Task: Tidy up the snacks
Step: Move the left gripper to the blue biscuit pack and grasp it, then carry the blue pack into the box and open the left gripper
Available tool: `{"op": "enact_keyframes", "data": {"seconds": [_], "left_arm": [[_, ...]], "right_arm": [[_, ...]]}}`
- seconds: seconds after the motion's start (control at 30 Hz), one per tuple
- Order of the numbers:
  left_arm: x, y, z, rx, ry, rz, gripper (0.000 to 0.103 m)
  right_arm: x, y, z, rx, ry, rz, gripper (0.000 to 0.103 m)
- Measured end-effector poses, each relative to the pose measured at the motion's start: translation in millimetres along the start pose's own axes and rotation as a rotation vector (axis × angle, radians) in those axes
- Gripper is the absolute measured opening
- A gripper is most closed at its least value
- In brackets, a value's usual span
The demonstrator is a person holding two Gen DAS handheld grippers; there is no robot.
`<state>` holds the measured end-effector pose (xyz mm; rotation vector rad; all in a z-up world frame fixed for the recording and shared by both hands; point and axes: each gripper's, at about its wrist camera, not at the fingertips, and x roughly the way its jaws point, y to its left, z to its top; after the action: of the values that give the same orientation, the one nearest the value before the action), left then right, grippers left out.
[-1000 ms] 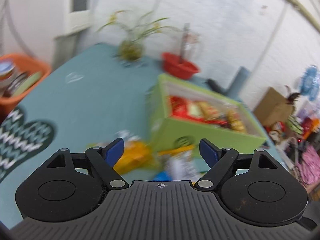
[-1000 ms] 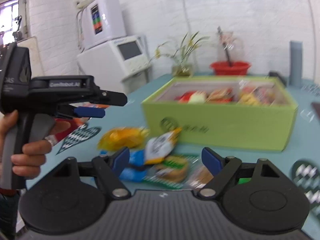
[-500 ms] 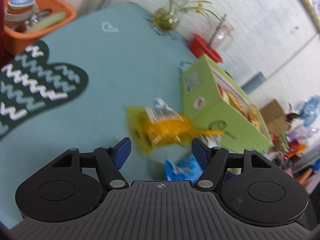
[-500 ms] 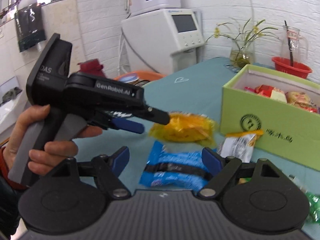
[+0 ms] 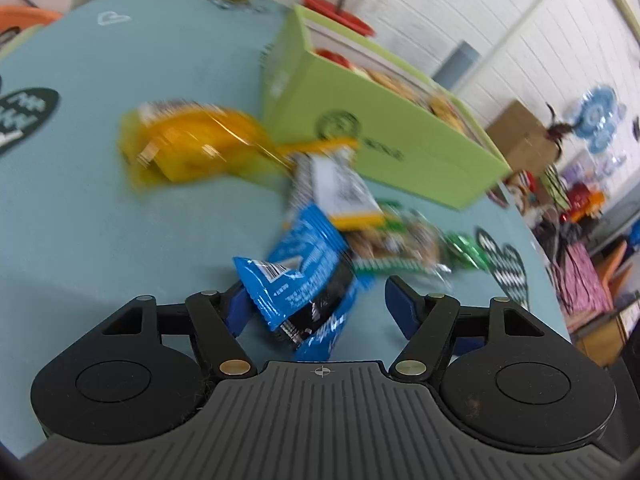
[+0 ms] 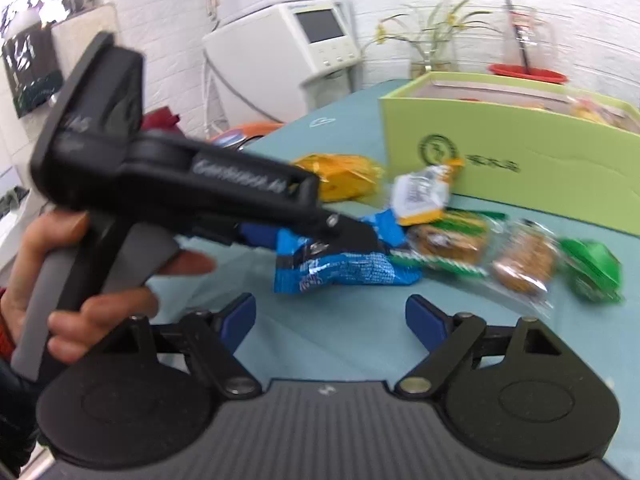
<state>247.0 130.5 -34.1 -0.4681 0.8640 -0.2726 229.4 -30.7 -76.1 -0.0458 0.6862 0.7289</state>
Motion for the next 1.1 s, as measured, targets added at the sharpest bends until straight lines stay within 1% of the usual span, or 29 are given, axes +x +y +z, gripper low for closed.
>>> {"op": "enact_keyframes", "data": {"seconds": [0.13,0.17,0.23,0.3,0.37,0.43,0.5,0.53,0.57,0.6,0.63,0.67,0.7,0.73,0.8,0.87,0.97,1.0,1.03,1.07,1.1], "left_arm": [[1.7,-33.3,-29.6,0.021,0.067,-0.064,0.056],[0.7,-40.5,-34.8,0.031,0.079,-0.064,0.054],[-6.1,-45.9,-36.2,0.037,0.051,-0.027,0.054],[-13.9,-44.1,-31.0,0.029,0.009,0.018,0.061],[-19.2,-35.0,-21.6,-0.011,-0.023,0.053,0.064],[-16.4,-28.9,-12.9,-0.045,-0.022,0.058,0.063],[-15.8,-21.2,-6.2,-0.074,-0.003,0.035,0.063],[-17.2,-19.3,-5.4,-0.075,0.002,0.031,0.062],[-20.7,-15.9,-3.7,-0.072,-0.013,0.037,0.063],[-23.9,-13.3,-0.3,-0.063,-0.043,0.053,0.063],[-23.3,-13.4,4.7,-0.046,-0.055,0.073,0.064],[-19.6,-14.4,10.6,-0.025,-0.052,0.078,0.064],[-13.6,-15.9,16.6,0.004,-0.044,0.064,0.064],[-4.3,-17.3,22.1,0.033,-0.026,0.054,0.063],[15.0,-18.5,28.0,0.063,0.042,0.069,0.059],[22.5,-19.7,27.6,0.106,0.067,0.063,0.058],[25.7,-22.0,23.7,0.168,0.076,0.059,0.056],[27.0,-22.1,21.9,0.183,0.08,0.048,0.053],[26.7,-22.6,19.3,0.2,0.076,0.04,0.048],[25.8,-22.9,16.2,0.217,0.078,0.032,0.029],[22.5,-23.7,11.8,0.229,0.066,0.049,0.028]], "right_arm": [[-23.9,-8.3,-20.6,0.033,-0.011,-0.036,0.088],[-29.4,-10.1,-24.7,0.041,-0.018,-0.04,0.088],[-37.4,-12.1,-28.9,0.049,-0.034,-0.043,0.088],[-40.1,-12.3,-27.3,0.049,-0.056,-0.049,0.088],[-38.4,-12.1,-21.4,0.043,-0.087,-0.037,0.088],[-29.9,-12.2,-12.5,0.036,-0.1,-0.018,0.088],[-21.2,-9.9,-5.7,0.023,-0.086,-0.011,0.088],[-19.4,-8.2,-5.2,0.016,-0.076,-0.013,0.088],[-18.7,-7.3,-6.4,0.012,-0.068,-0.008,0.088],[-17.6,-7.7,-7.8,0.018,-0.06,0.001,0.088],[-13.7,-8.6,-6.3,0.032,-0.051,0.01,0.088],[-7.1,-7.8,-1.6,0.045,-0.044,0.013,0.088],[-2.7,-8.0,0.5,0.05,-0.039,0.011,0.088],[1.7,-6.7,3.1,0.05,-0.033,0.008,0.088],[10.4,-6.6,6.5,0.05,-0.006,0.002,0.088],[13.6,-5.7,5.5,0.043,0.006,-0.017,0.088],[20.6,-9.5,7.0,0.055,0.006,-0.031,0.088],[24.2,-8.3,7.8,0.041,0.002,-0.034,0.088],[27.8,-5.6,7.8,0.012,-0.002,-0.036,0.085],[30.1,-2.7,8.4,-0.022,-0.006,-0.036,0.077],[30.3,1.3,8.4,-0.042,-0.006,-0.038,0.074]]}}
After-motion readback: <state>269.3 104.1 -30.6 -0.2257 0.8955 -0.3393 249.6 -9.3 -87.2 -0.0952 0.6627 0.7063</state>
